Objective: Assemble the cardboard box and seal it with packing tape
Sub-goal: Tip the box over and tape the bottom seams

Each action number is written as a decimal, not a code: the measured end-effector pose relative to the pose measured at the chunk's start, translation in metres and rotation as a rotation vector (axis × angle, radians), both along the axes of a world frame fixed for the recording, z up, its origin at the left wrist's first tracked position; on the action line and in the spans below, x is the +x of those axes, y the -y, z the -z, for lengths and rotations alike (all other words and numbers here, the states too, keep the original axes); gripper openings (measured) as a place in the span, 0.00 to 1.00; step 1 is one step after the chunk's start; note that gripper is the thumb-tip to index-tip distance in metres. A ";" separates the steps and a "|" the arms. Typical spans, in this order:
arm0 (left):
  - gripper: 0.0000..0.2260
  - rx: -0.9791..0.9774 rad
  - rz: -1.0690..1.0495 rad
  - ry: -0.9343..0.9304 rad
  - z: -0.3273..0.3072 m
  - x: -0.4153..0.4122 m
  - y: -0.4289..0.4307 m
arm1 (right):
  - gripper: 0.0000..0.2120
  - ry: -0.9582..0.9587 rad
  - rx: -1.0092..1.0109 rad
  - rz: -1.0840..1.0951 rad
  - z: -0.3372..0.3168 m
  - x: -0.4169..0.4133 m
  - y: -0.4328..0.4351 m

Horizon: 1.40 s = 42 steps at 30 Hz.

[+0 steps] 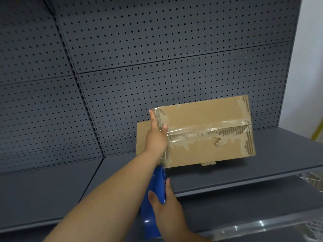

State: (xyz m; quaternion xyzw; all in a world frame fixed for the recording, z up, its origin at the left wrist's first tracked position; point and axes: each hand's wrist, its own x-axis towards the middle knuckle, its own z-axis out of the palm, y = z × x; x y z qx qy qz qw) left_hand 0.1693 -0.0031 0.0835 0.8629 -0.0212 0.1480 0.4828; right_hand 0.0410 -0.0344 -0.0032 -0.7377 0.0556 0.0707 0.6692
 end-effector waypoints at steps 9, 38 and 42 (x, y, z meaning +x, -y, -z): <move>0.29 0.012 -0.008 0.010 -0.008 0.007 0.002 | 0.36 0.027 -0.048 0.005 -0.001 -0.003 0.008; 0.29 -0.039 0.016 -0.007 -0.006 0.002 0.007 | 0.25 -0.142 0.099 0.098 -0.002 0.029 0.011; 0.29 -0.051 0.021 0.006 -0.006 0.000 0.005 | 0.25 -0.140 0.049 0.092 0.003 0.032 0.015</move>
